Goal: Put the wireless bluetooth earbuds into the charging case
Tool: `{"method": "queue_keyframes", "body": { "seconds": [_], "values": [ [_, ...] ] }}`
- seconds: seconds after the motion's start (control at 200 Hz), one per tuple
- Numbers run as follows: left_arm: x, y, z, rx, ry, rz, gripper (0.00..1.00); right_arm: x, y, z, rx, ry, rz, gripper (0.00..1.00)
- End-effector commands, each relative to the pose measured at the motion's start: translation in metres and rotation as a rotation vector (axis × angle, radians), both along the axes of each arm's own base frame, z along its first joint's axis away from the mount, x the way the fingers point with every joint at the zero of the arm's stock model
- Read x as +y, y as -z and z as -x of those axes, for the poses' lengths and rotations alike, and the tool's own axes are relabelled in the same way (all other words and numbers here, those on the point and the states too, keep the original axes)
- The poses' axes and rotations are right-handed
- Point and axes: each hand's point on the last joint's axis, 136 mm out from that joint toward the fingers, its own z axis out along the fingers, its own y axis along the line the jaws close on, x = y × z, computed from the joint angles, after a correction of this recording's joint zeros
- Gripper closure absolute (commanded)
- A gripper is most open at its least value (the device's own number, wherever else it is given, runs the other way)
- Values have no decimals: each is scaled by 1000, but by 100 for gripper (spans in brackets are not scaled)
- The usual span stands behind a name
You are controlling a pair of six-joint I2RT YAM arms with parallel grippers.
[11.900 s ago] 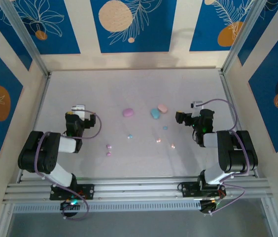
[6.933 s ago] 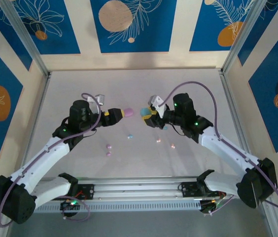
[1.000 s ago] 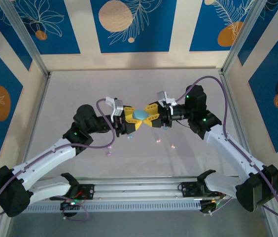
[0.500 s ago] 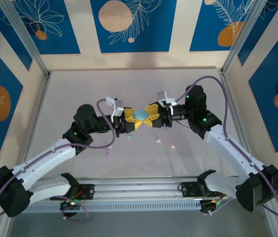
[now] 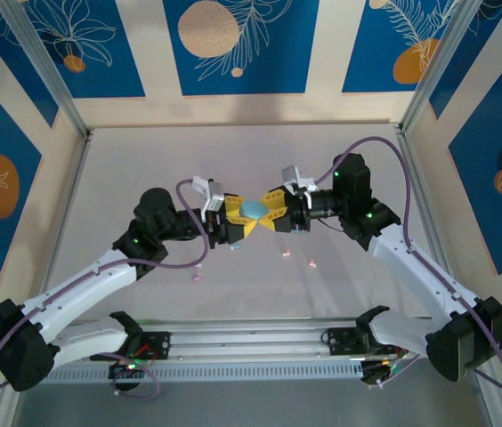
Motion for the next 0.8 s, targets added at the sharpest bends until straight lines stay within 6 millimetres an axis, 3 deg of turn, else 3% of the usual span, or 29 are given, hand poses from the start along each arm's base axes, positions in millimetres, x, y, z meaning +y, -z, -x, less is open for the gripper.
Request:
{"method": "queue_keyframes", "body": {
  "seconds": [0.0, 0.48, 0.615, 0.795],
  "values": [
    [-2, -19, 12, -58, 54, 28, 54, 4, -6, 3, -12, -12, 0, 68],
    [-3, -12, 15, -60, 66, 12, 51, 4, -8, 0, -7, -2, -8, 68],
    [-2, -13, 14, -63, 56, 14, 55, 3, -9, -1, -7, 0, -12, 68],
    [-1, -11, 13, -49, 49, 15, 48, 2, -9, -3, -13, 18, -19, 68]
  ]
}}
